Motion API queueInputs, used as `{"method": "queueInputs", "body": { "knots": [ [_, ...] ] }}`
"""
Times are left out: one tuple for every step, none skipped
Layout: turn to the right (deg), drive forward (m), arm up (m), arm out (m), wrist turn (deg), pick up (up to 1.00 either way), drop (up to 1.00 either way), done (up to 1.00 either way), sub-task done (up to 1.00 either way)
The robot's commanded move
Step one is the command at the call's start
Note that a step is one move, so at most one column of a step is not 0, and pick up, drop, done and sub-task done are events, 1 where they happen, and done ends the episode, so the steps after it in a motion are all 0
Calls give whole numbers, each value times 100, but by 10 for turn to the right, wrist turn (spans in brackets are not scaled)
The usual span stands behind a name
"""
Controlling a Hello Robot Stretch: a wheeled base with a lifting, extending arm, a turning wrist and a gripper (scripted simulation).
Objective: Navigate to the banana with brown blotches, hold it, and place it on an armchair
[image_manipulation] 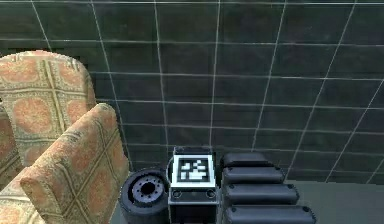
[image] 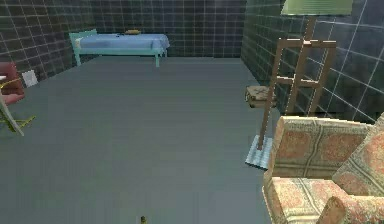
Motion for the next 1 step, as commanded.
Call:
{"method": "queueInputs", "body": {
  "knots": [
    [30, 0, 0, 0, 0, 0, 0, 0, 0]
  ]
}}
